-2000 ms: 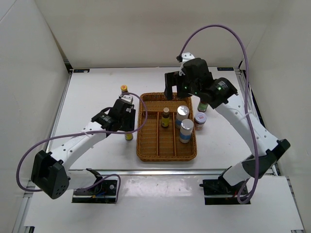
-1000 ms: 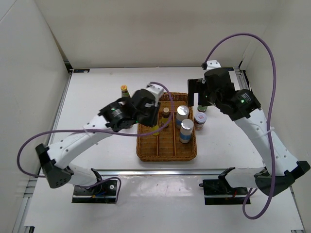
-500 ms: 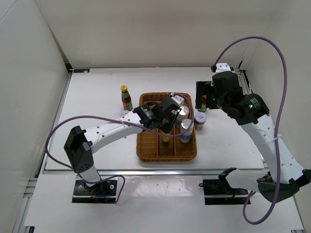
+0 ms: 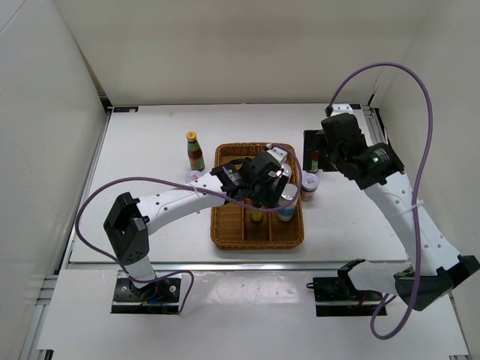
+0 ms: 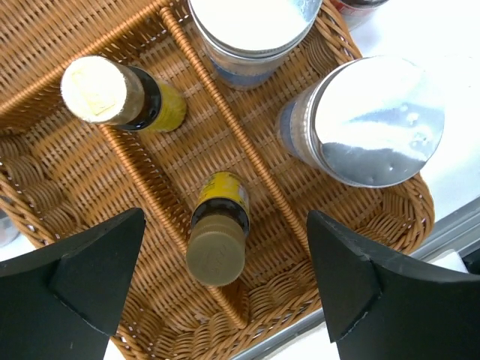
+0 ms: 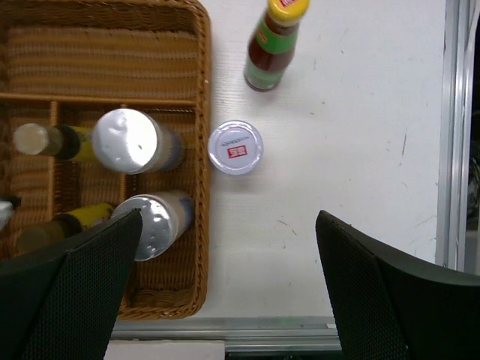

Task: Organize the condiment bottles

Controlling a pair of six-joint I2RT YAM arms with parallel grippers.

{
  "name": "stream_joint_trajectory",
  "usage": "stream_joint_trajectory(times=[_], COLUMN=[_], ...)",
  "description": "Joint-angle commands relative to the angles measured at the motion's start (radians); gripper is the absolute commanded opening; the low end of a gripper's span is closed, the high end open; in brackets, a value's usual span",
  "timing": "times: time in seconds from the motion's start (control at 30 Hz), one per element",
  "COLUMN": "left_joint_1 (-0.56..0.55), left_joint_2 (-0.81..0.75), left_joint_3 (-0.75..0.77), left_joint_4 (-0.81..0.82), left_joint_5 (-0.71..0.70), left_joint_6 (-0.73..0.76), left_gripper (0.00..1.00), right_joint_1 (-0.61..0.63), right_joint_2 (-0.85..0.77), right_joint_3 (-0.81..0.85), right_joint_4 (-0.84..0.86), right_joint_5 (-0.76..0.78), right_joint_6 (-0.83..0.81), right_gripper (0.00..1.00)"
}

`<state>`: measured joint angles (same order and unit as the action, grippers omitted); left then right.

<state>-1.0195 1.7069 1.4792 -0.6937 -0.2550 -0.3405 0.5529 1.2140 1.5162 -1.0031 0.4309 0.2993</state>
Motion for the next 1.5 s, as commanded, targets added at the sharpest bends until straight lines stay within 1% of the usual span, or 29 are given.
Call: stream_joint_trajectory(times=[0.0, 0.1, 0.13, 0.23, 0.27, 0.3, 0.33, 0.4, 0.43, 0.5, 0.53, 0.63, 0.67, 0.8, 0.9, 0.97, 1.0, 1.1, 1.13, 1.2, 1.27, 1.33, 1.37, 1.43, 1.47], left_joint_1=[-0.014, -0.014, -0.014, -0.014, -0.005, 0.007, 0.050, 0.105, 0.160, 0.221, 0.284, 0.375, 0.430, 0.519, 0.570, 0.590, 0.604, 0.624, 0.624, 0.633, 0.633, 0.633, 0.633, 0.633, 0.633], left_joint_2=[-0.069, -0.127, -0.148, -0.248, -0.275, -0.332, -0.361, -0.447, -0.472, -0.510, -0.536, -0.567, -0.567, -0.578, -0.578, -0.578, -0.578, -0.587, -0.587, -0.596, -0.596, -0.596, -0.596, -0.605, -0.606], left_joint_3=[-0.003, 0.042, 0.064, 0.078, 0.078, 0.078, 0.050, 0.012, -0.035, -0.074, -0.092, -0.164, -0.181, -0.266, -0.290, -0.310, -0.310, -0.321, -0.330, -0.330, -0.339, -0.339, -0.339, -0.349, -0.349], left_joint_4=[0.005, -0.051, -0.065, -0.098, -0.115, -0.124, -0.124, -0.148, -0.148, -0.159, -0.173, -0.184, -0.184, -0.184, -0.184, -0.184, -0.184, -0.184, -0.184, -0.184, -0.184, -0.184, -0.184, -0.184, -0.184], left_joint_5=[-0.044, -0.078, -0.110, -0.191, -0.211, -0.223, -0.233, -0.253, -0.262, -0.251, -0.242, -0.193, -0.176, -0.106, -0.073, -0.050, -0.050, -0.030, -0.030, -0.030, -0.021, -0.021, -0.021, -0.021, -0.021], left_joint_6=[-0.012, -0.012, -0.012, 0.006, 0.006, 0.006, 0.015, 0.015, 0.015, 0.015, 0.024, 0.011, 0.011, -0.021, -0.031, -0.031, -0.031, -0.031, -0.031, -0.031, -0.031, -0.031, -0.031, -0.031, -0.022], left_gripper=[1.00, 1.00, 1.00, 1.00, 1.00, 1.00, 1.00, 1.00, 1.00, 1.00, 1.00, 1.00, 1.00, 1.00, 1.00, 1.00, 1.00, 1.00, 1.00, 1.00, 1.00, 1.00, 1.00, 1.00, 1.00], right_joint_1=[-0.054, -0.140, -0.180, -0.217, -0.217, -0.217, -0.228, -0.228, -0.237, -0.237, -0.237, -0.237, -0.237, -0.246, -0.246, -0.246, -0.246, -0.246, -0.246, -0.246, -0.255, -0.255, -0.255, -0.255, -0.255], right_joint_2=[0.044, 0.097, 0.123, 0.133, 0.133, 0.133, 0.148, 0.176, 0.206, 0.231, 0.249, 0.292, 0.304, 0.347, 0.358, 0.386, 0.395, 0.427, 0.427, 0.447, 0.447, 0.447, 0.426, 0.389, 0.375], right_joint_3=[-0.033, -0.057, -0.071, -0.117, -0.155, -0.172, -0.185, -0.185, -0.185, -0.194, -0.206, -0.215, -0.226, -0.246, -0.272, -0.283, -0.283, -0.301, -0.301, -0.312, -0.323, -0.332, -0.332, -0.332, -0.332], right_joint_4=[0.012, 0.023, 0.023, 0.083, 0.107, 0.147, 0.162, 0.162, 0.162, 0.173, 0.198, 0.208, 0.218, 0.239, 0.274, 0.288, 0.288, 0.310, 0.310, 0.310, 0.319, 0.319, 0.319, 0.307, 0.291], right_joint_5=[0.008, -0.079, -0.143, -0.219, -0.236, -0.253, -0.286, -0.299, -0.299, -0.308, -0.319, -0.328, -0.328, -0.308, -0.308, -0.308, -0.308, -0.308, -0.308, -0.308, -0.287, -0.287, -0.278, -0.268, -0.259], right_joint_6=[0.037, 0.047, 0.058, 0.058, 0.058, 0.058, 0.058, 0.058, 0.058, 0.058, 0.058, 0.058, 0.058, 0.078, 0.078, 0.078, 0.078, 0.078, 0.078, 0.087, 0.087, 0.087, 0.087, 0.087, 0.087], right_gripper=[0.99, 0.99, 0.99, 0.99, 0.99, 0.99, 0.99, 0.99, 0.99, 0.99, 0.99, 0.99, 0.99, 0.96, 0.95, 0.91, 0.91, 0.79, 0.79, 0.75, 0.68, 0.58, 0.49, 0.43, 0.35])
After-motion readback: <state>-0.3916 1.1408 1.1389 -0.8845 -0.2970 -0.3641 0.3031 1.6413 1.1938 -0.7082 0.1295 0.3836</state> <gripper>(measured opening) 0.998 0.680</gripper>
